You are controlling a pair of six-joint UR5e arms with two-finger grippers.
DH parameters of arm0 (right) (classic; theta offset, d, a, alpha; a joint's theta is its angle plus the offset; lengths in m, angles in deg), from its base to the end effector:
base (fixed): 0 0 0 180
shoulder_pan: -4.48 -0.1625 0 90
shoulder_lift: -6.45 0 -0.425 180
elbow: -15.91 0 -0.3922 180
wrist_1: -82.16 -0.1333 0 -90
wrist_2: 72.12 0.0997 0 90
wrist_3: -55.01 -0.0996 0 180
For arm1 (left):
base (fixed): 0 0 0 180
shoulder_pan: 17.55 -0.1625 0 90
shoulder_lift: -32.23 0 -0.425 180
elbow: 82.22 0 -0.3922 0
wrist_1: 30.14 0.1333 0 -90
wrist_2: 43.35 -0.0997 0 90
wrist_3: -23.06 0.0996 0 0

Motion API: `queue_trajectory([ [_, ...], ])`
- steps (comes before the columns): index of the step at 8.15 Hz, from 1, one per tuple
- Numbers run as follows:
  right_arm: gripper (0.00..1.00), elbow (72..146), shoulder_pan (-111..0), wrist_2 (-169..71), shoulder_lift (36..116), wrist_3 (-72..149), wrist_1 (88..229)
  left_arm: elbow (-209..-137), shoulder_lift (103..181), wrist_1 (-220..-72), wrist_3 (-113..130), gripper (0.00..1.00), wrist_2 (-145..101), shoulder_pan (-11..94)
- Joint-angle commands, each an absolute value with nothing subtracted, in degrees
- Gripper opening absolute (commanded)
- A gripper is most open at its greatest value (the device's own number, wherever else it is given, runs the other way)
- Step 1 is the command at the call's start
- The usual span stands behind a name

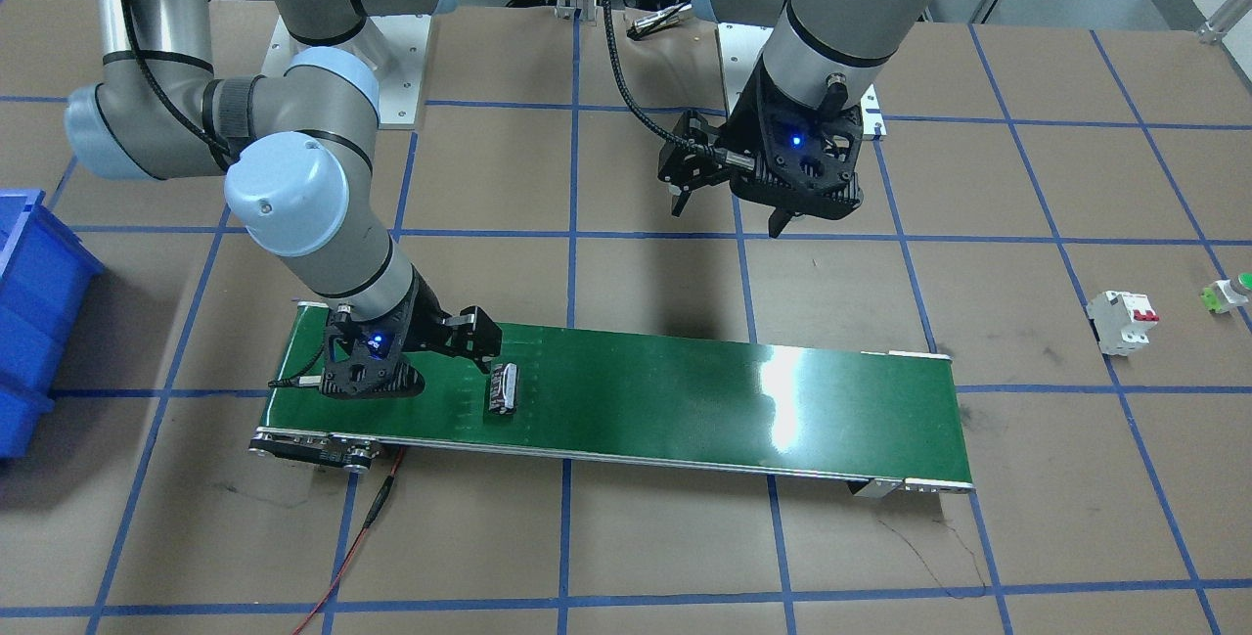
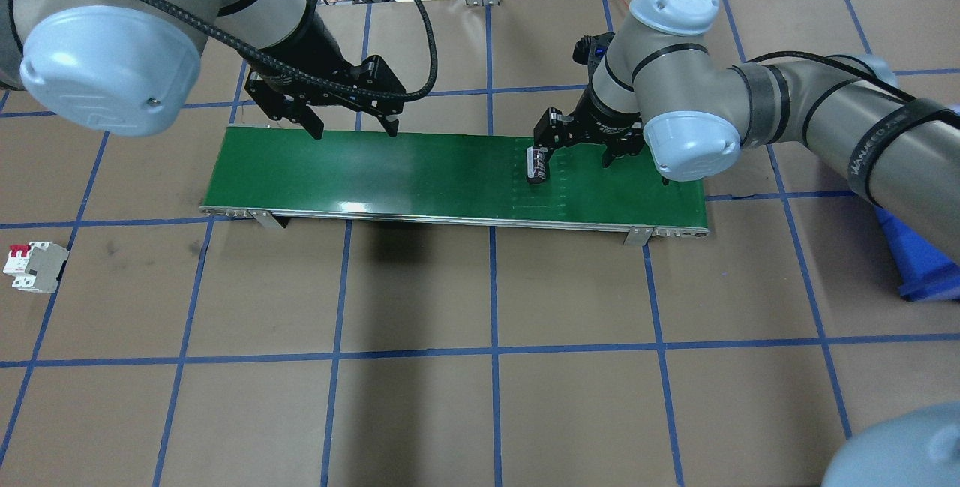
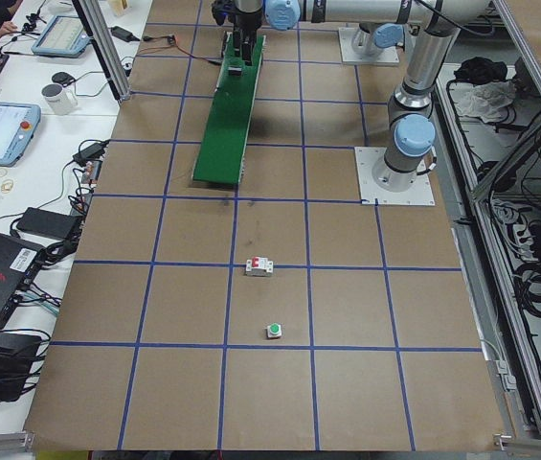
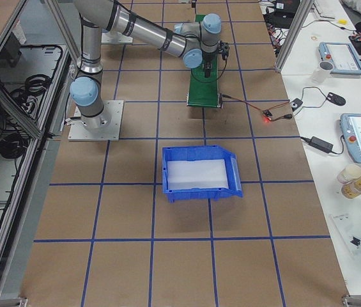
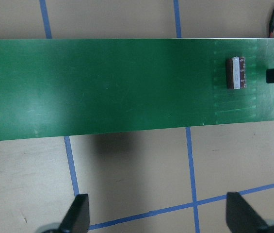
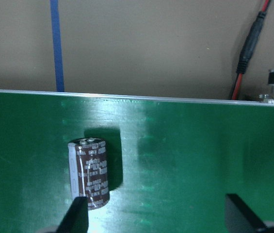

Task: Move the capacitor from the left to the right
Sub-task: 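Grasp the capacitor on the belt with the right gripper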

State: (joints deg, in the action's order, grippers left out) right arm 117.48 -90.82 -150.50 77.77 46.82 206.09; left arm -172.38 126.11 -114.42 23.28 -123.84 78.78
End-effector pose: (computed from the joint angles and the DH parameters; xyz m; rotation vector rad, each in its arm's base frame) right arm 0.2063 -0.5640 0.2766 0.0644 2.9315 -0.0585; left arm -0.2065 -0.5028 0.4636 -0.1735 -2.9691 0.0304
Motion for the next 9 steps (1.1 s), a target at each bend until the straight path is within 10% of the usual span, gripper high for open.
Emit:
queue_trajectory([
  [1,1.00,117.51,-90.97,-150.61,76.94,45.78,206.18,-172.74,125.92,-114.42,23.50,1.00,-123.77,78.78],
  [3,0.98,117.51,-90.97,-151.65,76.77,45.87,206.18,-172.74,126.10,-114.42,22.90,1.00,-123.77,78.78],
  [6,0.51,117.51,-90.97,-157.01,76.33,47.10,206.00,-172.74,126.37,-114.42,22.71,1.00,-123.77,78.78],
  [8,0.00,117.42,-90.88,-157.11,76.41,48.59,205.74,-172.74,126.10,-114.34,22.71,1.00,-123.69,78.78],
  [9,0.00,117.42,-90.54,-157.20,76.50,48.86,205.74,-172.74,126.10,-114.34,22.80,1.00,-123.77,78.78],
])
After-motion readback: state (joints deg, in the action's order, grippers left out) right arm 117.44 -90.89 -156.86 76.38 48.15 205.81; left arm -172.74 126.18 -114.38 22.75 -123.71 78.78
